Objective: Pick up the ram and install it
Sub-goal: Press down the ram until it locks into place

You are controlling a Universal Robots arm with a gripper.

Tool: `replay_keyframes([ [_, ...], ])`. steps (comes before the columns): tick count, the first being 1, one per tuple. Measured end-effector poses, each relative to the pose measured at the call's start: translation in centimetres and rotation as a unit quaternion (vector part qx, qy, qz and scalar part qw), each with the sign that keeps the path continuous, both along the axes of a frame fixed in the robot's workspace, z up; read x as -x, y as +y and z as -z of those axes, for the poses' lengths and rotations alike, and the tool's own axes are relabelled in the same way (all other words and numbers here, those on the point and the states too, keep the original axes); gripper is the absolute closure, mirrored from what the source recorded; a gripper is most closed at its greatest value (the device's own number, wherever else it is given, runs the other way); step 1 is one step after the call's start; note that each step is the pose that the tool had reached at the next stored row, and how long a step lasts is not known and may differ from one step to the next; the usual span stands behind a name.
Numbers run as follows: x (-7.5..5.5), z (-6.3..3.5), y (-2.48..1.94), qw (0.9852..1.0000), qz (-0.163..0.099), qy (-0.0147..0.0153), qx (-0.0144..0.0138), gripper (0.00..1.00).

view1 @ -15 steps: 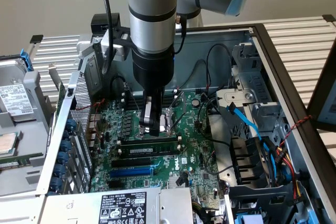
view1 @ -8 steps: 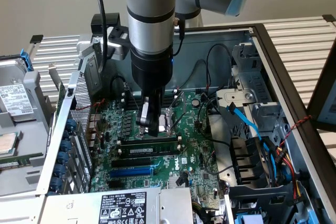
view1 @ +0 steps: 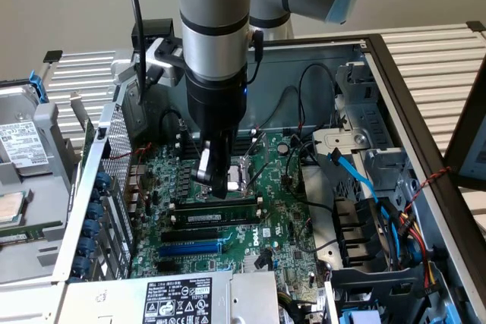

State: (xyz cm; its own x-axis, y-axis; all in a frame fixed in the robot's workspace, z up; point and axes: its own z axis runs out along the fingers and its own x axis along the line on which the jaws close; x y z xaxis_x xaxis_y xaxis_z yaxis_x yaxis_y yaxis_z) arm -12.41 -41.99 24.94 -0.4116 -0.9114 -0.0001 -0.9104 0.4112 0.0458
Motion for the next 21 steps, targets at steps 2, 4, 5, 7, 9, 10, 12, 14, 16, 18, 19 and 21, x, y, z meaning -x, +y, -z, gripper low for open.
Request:
replay_keyframes([
  [2, 0.02, 0.04, 0.00, 0.9999, 0.010, 0.0001, 0.0001, 0.89],
  [4, 0.04, 0.09, 0.00, 0.9998, 0.021, 0.0001, 0.0001, 0.89],
  [5, 0.04, 0.11, 0.00, 0.9996, 0.027, 0.0001, 0.0001, 0.89],
  [7, 0.04, 0.15, 0.00, 0.9992, 0.040, 0.0000, 0.0001, 0.89],
  [9, 0.03, 0.17, 0.00, 0.9987, 0.051, -0.0001, 0.0001, 0.89],
  [10, 0.03, 0.18, 0.01, 0.9983, 0.058, -0.0001, 0.0000, 0.89],
  [12, 0.03, 0.18, 0.00, 0.9976, 0.070, -0.0001, 0.0000, 0.89],
  [14, 0.03, 0.18, 0.00, 0.9959, 0.090, 0.0000, 0.0001, 0.89],
  [16, 0.03, 0.18, 0.00, 0.9948, 0.102, 0.0000, 0.0001, 0.89],
  [18, 0.04, 0.17, 0.00, 0.9934, 0.114, 0.0000, 0.0001, 0.89],
  [19, 0.03, 0.17, 0.00, 0.9927, 0.120, 0.0000, 0.0001, 0.89],
  [21, 0.03, 0.18, 0.00, 0.9912, 0.133, 0.0000, 0.0001, 0.89],
])
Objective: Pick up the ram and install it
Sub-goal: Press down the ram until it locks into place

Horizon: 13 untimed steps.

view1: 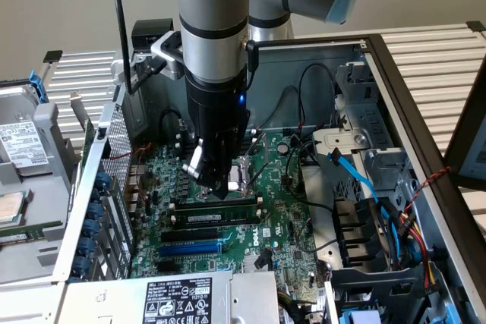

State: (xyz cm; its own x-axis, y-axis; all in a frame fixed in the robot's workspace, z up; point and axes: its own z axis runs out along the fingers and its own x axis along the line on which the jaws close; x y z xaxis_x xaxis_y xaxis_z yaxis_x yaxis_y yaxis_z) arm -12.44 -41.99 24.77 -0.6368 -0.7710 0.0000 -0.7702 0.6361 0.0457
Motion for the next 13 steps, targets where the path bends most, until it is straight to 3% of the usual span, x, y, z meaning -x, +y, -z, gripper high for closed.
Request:
replay_keyframes([
  [6, 0.00, 0.00, 0.00, 0.9993, 0.037, 0.0000, 0.0003, 0.89],
  [13, 0.01, 0.01, -0.01, 0.9976, 0.069, -0.0002, 0.0041, 0.89],
])
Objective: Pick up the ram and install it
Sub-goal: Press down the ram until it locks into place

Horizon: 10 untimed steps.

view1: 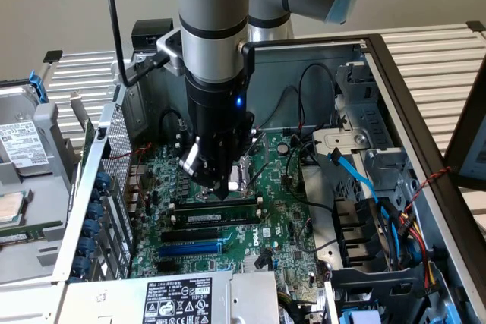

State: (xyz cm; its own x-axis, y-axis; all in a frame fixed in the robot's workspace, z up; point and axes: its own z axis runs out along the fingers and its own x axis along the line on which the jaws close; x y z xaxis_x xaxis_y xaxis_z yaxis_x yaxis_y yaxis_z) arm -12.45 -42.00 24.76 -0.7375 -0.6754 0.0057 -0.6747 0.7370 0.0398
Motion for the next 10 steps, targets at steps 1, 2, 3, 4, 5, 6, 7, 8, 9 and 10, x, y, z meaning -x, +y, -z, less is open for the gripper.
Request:
replay_keyframes([
  [1, 0.00, 0.00, 0.00, 1.0000, 0.005, 0.0000, 0.0006, 0.89],
  [2, 0.00, 0.00, 0.00, 1.0000, 0.009, 0.0000, 0.0011, 0.89],
  [3, 0.00, 0.00, -0.01, 0.9999, 0.013, 0.0000, 0.0014, 0.89],
  [4, 0.00, 0.00, -0.03, 0.9999, 0.015, 0.0000, 0.0016, 0.89],
  [5, 0.01, 0.00, -0.08, 0.9999, 0.017, 0.0000, 0.0016, 0.89],
  [6, 0.02, 0.00, -0.14, 0.9998, 0.018, 0.0000, 0.0016, 0.89],
  [7, 0.03, 0.00, -0.21, 0.9998, 0.019, 0.0000, 0.0016, 0.89],
  [8, 0.05, 0.00, -0.27, 0.9998, 0.020, 0.0000, 0.0016, 0.89],
  [9, 0.06, 0.00, -0.31, 0.9998, 0.021, 0.0000, 0.0016, 0.89],
  [10, 0.06, 0.00, -0.33, 0.9997, 0.023, 0.0000, 0.0017, 0.89],
])
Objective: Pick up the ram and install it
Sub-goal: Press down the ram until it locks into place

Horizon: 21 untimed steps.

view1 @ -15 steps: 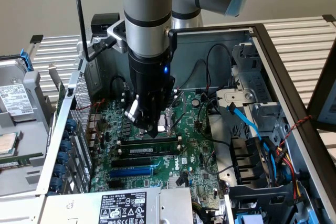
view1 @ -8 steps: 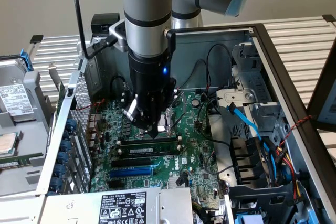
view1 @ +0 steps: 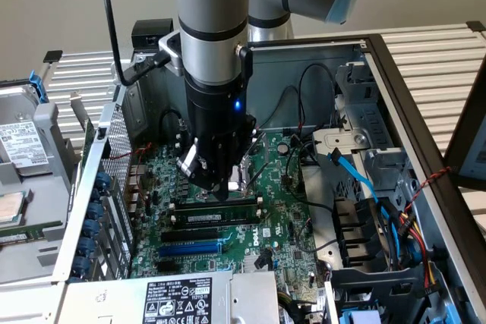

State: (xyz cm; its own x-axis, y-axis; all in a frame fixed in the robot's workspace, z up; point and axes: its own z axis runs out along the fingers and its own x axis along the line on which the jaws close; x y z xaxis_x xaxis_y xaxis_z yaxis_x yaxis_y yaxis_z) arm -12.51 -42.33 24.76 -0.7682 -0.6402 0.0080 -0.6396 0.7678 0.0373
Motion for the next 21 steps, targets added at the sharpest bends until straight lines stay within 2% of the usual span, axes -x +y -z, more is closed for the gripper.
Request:
replay_keyframes([
  [6, -0.01, -0.01, -0.02, 0.9996, 0.030, 0.0000, 0.0016, 0.89],
  [10, -0.01, -0.02, -0.01, 0.9987, 0.052, 0.0000, 0.0027, 0.89],
  [16, -0.01, -0.04, -0.01, 0.9963, 0.086, 0.0000, 0.0039, 0.89],
  [21, -0.01, -0.07, -0.01, 0.9935, 0.114, 0.0001, 0.0051, 0.89],
])
